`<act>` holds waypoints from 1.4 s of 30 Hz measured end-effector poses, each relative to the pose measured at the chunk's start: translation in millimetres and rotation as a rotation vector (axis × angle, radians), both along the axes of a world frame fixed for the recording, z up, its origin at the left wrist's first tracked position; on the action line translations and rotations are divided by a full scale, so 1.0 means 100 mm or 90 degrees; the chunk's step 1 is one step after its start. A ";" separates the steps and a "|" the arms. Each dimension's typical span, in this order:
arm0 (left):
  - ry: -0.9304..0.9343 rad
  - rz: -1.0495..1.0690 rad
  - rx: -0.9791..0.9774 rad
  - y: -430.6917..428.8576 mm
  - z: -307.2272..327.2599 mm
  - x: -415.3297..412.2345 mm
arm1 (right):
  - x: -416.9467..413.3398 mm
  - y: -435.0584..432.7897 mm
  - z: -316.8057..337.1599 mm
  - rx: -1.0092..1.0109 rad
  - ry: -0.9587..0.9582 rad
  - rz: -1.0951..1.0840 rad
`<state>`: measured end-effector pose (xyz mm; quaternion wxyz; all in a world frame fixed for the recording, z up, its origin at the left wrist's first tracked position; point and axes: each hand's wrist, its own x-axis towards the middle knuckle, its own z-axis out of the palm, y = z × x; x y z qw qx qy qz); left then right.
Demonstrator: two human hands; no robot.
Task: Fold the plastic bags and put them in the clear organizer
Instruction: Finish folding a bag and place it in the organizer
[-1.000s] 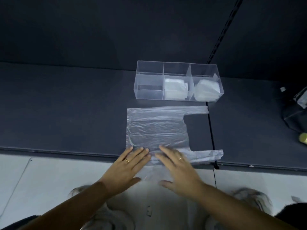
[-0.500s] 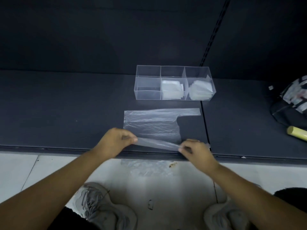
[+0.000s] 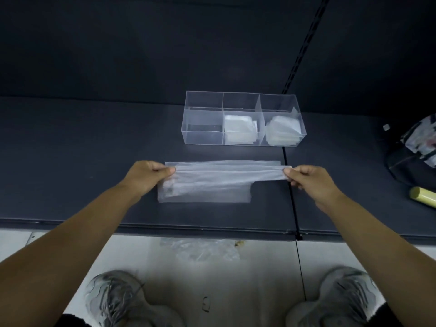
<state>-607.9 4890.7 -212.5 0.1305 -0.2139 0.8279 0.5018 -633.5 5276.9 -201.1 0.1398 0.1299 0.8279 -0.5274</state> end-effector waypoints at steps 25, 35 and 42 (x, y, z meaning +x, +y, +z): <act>0.101 -0.380 -0.648 0.72 -0.72 0.25 | 0.25 -1.95 -0.31 0.289 0.320 0.331; 0.082 -0.324 -0.627 0.44 -0.64 0.23 | -0.13 -0.92 -0.80 0.613 0.147 0.335; 0.098 -0.282 -0.592 0.24 -0.45 0.32 | -0.12 -0.54 -0.60 0.599 0.210 0.220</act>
